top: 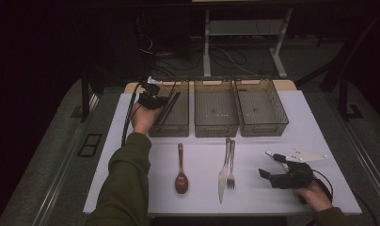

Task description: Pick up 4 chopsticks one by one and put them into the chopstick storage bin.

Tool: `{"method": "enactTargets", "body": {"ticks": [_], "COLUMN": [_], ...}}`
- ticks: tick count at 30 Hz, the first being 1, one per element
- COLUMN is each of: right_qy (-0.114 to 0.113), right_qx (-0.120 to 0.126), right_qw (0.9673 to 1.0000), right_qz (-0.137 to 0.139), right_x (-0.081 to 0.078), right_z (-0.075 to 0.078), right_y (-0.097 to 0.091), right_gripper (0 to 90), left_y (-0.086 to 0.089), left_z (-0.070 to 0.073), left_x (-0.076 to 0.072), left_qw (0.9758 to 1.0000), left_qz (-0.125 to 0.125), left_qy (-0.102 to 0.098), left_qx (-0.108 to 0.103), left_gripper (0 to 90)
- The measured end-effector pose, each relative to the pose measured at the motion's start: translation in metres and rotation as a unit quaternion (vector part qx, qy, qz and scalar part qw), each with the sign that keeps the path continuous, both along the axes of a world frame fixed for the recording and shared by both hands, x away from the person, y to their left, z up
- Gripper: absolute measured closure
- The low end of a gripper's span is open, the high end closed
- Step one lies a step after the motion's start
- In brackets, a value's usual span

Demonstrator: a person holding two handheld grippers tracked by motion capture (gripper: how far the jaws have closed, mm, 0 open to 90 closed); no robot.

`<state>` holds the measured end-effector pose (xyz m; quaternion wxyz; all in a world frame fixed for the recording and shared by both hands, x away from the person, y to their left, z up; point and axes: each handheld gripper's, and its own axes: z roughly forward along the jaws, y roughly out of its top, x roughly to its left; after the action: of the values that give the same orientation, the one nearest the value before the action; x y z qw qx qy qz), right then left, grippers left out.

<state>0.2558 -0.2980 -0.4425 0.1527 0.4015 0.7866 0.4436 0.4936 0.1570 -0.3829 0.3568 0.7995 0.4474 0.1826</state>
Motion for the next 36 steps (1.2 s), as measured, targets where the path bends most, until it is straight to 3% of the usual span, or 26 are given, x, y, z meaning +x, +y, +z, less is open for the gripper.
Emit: {"method": "enactTargets", "body": {"ticks": [6, 15, 22, 26, 36], "right_qy": [0.000, 0.001, 0.000, 0.000, -0.002], "right_qx": [0.000, 0.000, 0.001, 0.001, -0.004], "right_qw": [1.0000, 1.0000, 1.0000, 1.0000, 1.0000], "right_qz": [0.000, -0.001, -0.002, -0.002, 0.001], "right_x": [0.000, 0.000, 0.001, 0.001, 0.001], "right_z": [0.000, 0.000, 0.000, 0.000, 0.000], "right_y": [0.000, 0.000, 0.000, 0.000, -0.001], "right_gripper": [14.2, 14.2, 14.2, 14.2, 14.2], "left_y": [0.002, 0.001, 0.000, 0.000, -0.004], "left_z": [0.000, 0.008, 0.017, 0.022, 0.030], "left_x": [0.001, -0.004, -0.010, -0.018, -0.050], "left_qw": [0.9999, 0.9999, 0.9997, 0.9989, 0.9968], "left_qz": [0.007, -0.002, -0.011, -0.011, -0.041], "left_qy": [0.003, -0.012, -0.001, -0.008, -0.031], "left_qx": [0.015, -0.006, -0.022, -0.045, -0.062], "left_gripper": [71.9, 61.6, 51.3, 46.5, 42.0]}}
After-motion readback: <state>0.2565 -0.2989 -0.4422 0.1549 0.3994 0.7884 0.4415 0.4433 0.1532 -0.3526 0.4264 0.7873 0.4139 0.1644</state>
